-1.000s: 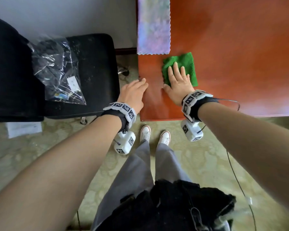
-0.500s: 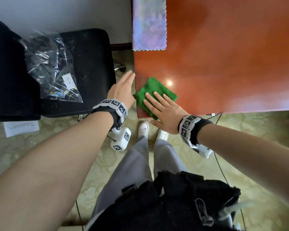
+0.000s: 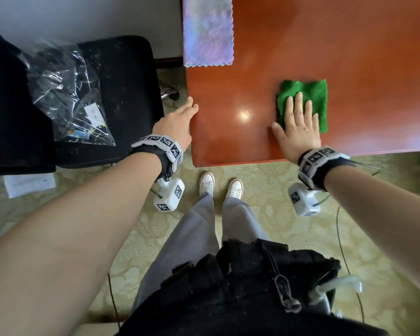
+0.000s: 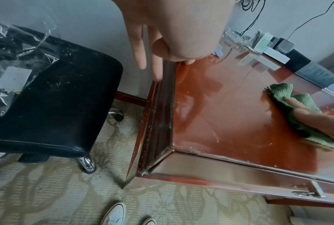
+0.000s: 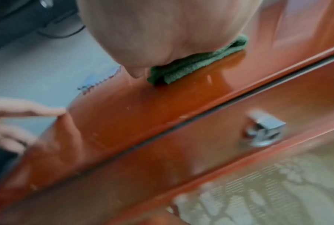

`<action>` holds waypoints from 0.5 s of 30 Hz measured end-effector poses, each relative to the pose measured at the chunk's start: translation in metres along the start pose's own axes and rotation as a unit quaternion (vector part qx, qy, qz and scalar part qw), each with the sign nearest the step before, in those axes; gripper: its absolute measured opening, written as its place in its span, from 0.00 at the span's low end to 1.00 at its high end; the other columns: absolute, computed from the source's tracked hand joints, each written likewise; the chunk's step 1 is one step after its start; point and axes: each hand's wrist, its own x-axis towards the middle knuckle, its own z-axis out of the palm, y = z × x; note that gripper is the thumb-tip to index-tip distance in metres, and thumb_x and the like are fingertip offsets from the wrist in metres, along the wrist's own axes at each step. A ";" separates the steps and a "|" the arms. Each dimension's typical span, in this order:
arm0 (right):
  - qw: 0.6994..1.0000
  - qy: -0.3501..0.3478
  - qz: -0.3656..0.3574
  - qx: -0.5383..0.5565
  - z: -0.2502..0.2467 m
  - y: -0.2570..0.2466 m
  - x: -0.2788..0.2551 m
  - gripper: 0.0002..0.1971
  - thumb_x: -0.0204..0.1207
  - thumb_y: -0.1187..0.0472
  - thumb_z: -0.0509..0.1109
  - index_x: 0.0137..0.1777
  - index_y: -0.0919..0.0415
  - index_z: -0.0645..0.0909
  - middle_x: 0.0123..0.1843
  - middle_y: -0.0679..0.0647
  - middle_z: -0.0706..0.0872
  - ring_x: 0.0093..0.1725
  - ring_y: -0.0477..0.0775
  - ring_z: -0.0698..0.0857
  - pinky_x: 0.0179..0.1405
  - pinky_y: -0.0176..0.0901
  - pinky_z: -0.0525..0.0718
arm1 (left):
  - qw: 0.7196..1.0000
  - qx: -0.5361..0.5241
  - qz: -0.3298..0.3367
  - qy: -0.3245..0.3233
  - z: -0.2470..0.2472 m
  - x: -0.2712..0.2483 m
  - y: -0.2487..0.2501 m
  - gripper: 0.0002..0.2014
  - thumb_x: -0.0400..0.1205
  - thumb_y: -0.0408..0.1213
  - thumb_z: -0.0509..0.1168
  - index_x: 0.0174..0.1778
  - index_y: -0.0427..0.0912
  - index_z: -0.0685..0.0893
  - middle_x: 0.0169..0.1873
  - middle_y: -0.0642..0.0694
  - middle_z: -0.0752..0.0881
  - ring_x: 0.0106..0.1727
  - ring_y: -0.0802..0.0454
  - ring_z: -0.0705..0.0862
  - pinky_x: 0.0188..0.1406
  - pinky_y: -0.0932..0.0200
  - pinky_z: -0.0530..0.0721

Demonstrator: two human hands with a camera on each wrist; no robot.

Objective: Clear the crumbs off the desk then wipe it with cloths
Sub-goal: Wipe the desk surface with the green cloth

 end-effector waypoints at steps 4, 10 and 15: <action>0.999 -0.015 0.004 0.049 0.003 -0.063 0.009 0.36 0.87 0.41 0.48 0.88 0.59 0.43 0.89 0.55 0.39 0.87 0.64 0.41 0.84 0.64 0.43 | 1.000 -0.022 -0.018 -0.009 0.004 0.001 0.003 0.42 0.75 0.18 0.57 0.84 0.54 0.63 0.86 0.62 0.54 0.74 0.46 0.77 0.61 0.44 0.84; 0.958 -0.083 -0.259 -0.087 0.039 -0.113 -0.043 0.37 0.85 0.39 0.45 0.88 0.56 0.40 0.88 0.52 0.38 0.87 0.60 0.40 0.85 0.61 0.44 | 0.999 -0.018 -0.029 -0.005 0.007 0.003 0.007 0.36 0.79 0.24 0.57 0.84 0.54 0.64 0.86 0.61 0.54 0.79 0.46 0.71 0.71 0.44 0.76; 0.963 -0.053 -0.247 -0.093 0.024 -0.037 -0.031 0.35 0.84 0.40 0.42 0.88 0.53 0.43 0.89 0.50 0.43 0.87 0.59 0.46 0.85 0.60 0.49 | 0.999 0.021 -0.042 -0.024 0.003 0.004 0.011 0.37 0.79 0.24 0.59 0.84 0.54 0.63 0.86 0.60 0.54 0.76 0.44 0.74 0.69 0.44 0.78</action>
